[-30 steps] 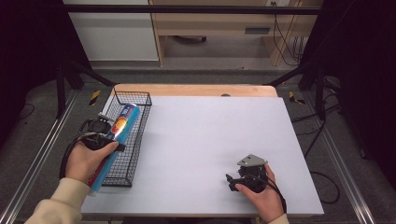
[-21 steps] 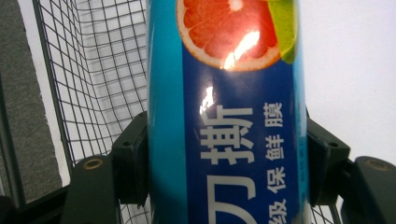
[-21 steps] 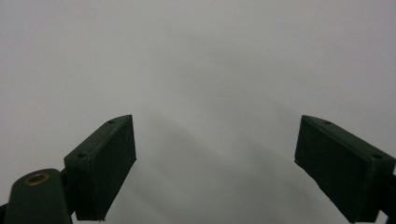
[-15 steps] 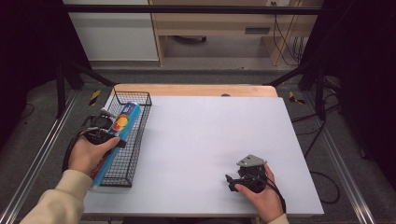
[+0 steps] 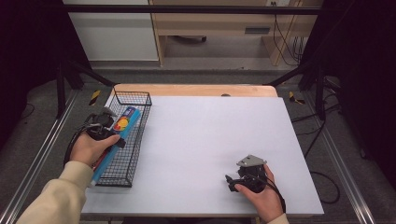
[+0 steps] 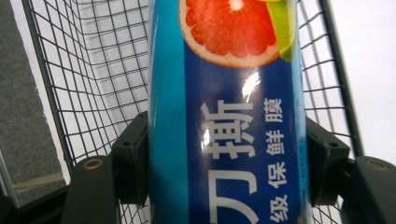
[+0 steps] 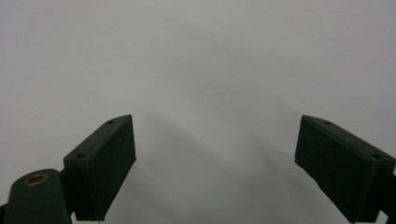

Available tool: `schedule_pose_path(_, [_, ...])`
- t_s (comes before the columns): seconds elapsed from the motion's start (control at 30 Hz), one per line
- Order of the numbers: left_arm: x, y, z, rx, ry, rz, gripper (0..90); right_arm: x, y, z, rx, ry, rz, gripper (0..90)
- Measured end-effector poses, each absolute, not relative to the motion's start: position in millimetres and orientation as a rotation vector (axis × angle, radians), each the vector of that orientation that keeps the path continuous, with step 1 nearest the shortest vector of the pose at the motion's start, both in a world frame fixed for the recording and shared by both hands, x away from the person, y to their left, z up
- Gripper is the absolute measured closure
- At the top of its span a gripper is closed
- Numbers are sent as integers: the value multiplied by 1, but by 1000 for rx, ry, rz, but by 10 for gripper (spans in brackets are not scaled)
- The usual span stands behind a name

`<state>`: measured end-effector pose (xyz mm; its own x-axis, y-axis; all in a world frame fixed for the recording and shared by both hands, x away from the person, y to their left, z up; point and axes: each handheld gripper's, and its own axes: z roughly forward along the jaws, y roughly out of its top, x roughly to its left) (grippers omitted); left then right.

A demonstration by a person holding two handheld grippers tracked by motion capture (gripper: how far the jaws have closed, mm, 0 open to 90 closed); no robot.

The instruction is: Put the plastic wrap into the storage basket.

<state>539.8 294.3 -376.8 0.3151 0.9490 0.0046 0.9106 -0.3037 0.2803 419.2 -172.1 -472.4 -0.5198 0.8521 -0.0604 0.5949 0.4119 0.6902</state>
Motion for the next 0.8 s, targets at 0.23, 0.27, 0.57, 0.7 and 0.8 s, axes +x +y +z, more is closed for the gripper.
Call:
schedule_pose_path(0.23, [551, 296, -381, 2410, 1707, 228, 316, 420, -173, -473, 1236, 2269, 864, 128])
schedule_pose_path(0.27, [553, 294, -382, 2426, 1711, 223, 316, 420, -173, -473, 1234, 2269, 864, 127])
schedule_pose_path(0.57, [559, 288, -388, 2461, 1711, 181, 316, 420, -173, -473, 1239, 2269, 865, 127])
schedule_pose_path(0.7, [561, 288, -390, 2471, 1722, 163, 316, 420, -173, -473, 1237, 2270, 863, 127])
schedule_pose_path(0.8, [561, 289, -391, 2484, 1715, 161, 316, 419, -173, -473, 1238, 2270, 864, 127])
